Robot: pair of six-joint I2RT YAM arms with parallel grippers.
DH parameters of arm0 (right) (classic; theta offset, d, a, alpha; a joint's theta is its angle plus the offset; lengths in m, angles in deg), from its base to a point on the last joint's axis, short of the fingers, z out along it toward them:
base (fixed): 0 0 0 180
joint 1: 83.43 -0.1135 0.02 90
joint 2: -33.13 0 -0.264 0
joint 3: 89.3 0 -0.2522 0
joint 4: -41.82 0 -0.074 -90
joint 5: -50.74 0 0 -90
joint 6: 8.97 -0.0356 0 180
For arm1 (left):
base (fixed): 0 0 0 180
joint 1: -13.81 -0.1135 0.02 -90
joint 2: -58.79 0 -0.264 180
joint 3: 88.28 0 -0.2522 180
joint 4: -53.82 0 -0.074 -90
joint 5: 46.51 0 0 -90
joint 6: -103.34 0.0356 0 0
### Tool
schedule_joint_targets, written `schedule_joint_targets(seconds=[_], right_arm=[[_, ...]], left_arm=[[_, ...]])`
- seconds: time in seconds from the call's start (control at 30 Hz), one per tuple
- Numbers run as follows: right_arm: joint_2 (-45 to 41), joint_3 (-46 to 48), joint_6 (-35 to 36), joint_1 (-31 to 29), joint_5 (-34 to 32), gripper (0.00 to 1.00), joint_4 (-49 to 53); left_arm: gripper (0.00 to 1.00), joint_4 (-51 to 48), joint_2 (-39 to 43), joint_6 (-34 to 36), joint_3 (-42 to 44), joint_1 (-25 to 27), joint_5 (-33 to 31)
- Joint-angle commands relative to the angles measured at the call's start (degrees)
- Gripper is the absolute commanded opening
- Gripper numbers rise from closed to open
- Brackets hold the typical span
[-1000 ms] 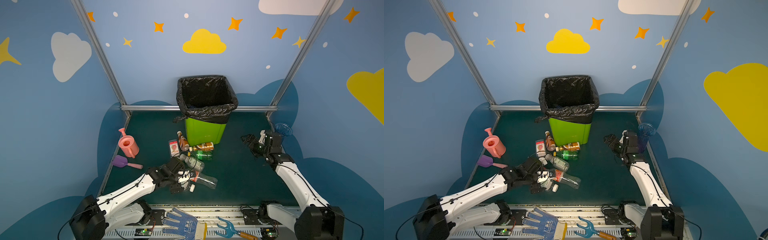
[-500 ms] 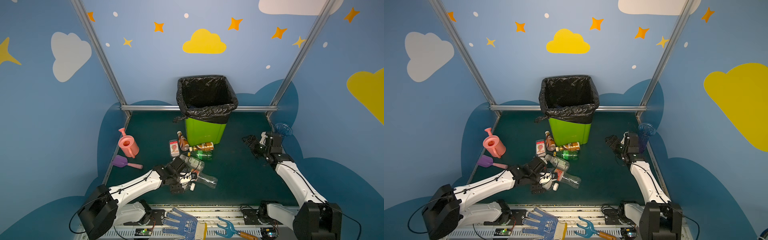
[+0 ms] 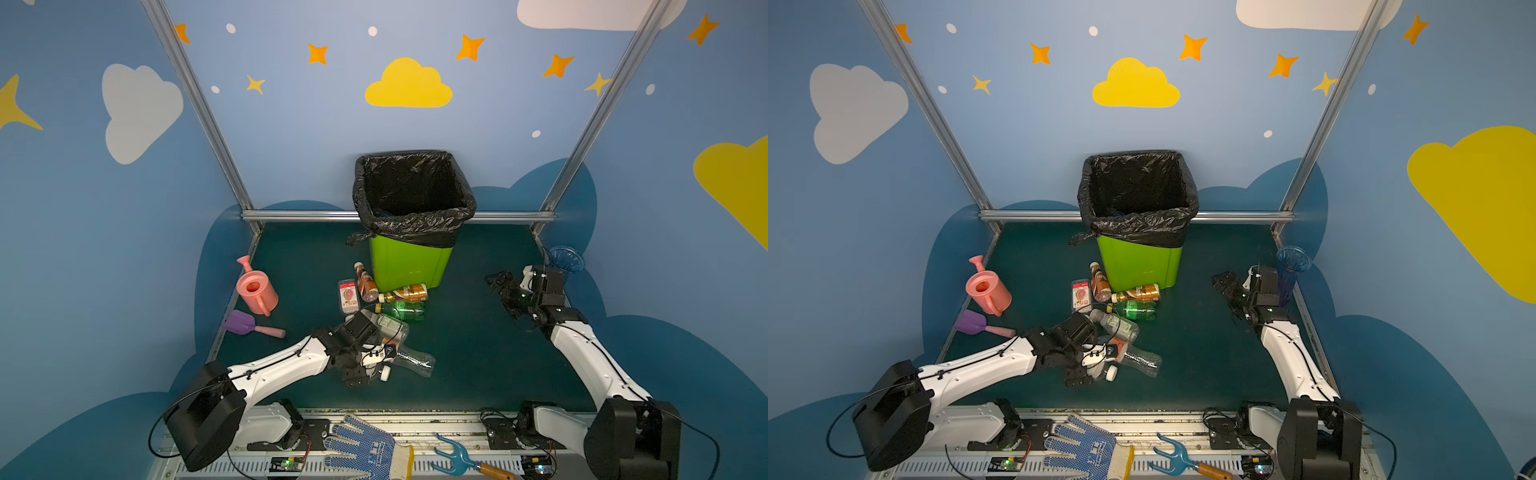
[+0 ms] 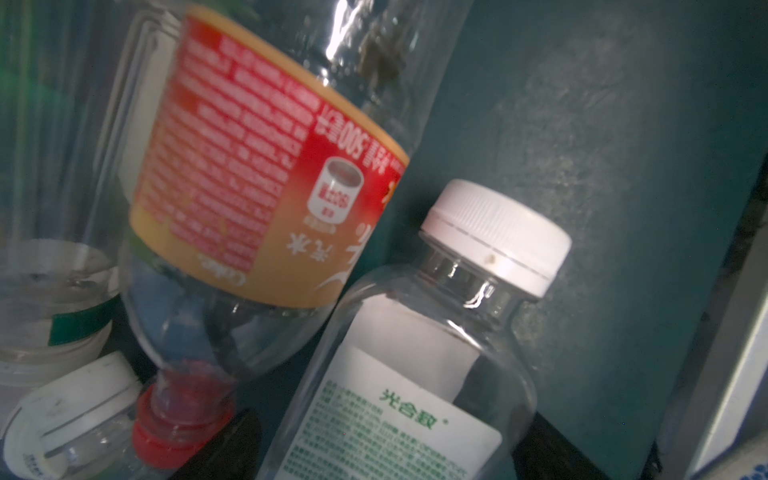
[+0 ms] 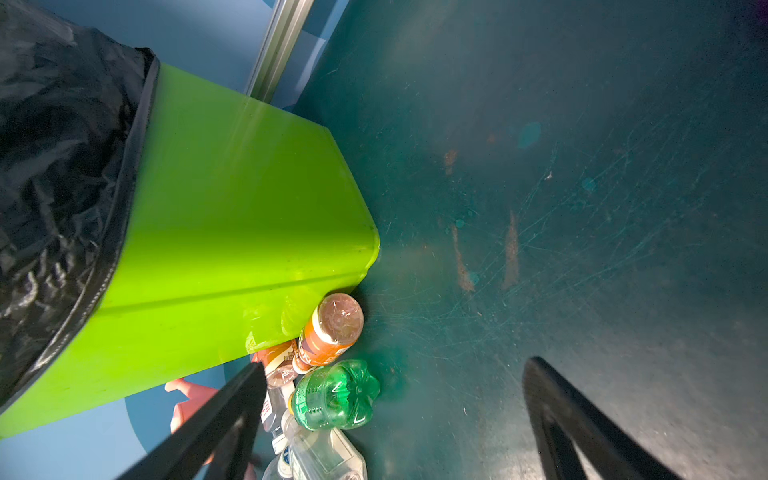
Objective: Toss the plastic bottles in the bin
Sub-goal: 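Grasp the white-cap clear bottle by its neck with the left gripper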
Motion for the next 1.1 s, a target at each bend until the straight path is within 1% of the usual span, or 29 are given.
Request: schedule_joint_targets(seconds=[0.0, 0.23, 0.63, 0.87, 1.0, 1.07], right_arm=[[0.3, 0.8, -0.4, 0.3, 0.8, 0.95, -1.0], [0.3, 1.1, -0.5, 0.7, 1.3, 0.95, -1.1], [0.0, 1.9, -1.4, 1.3, 2.1, 0.95, -1.6], [-0.1, 1.9, -1.4, 1.8, 2.4, 0.95, -1.4], [0.0, 2.2, -1.7, 1.8, 2.8, 0.95, -1.5], [0.1, 2.3, -1.9, 1.9, 3.0, 0.95, -1.6]], left_arm=[[0.92, 0.7, -0.7, 0.3, -0.8, 0.1, 0.1], [0.90, 1.0, -3.2, -0.3, -1.6, 0.1, 0.7], [0.68, -2.0, -2.5, -3.6, -2.6, 0.8, 1.5], [0.58, -3.3, -2.4, -5.8, -2.9, 1.3, 1.6], [0.58, -4.9, -3.1, -7.2, -3.9, 1.8, 1.4], [0.62, -4.4, -3.0, -6.8, -3.5, 2.1, 0.7]])
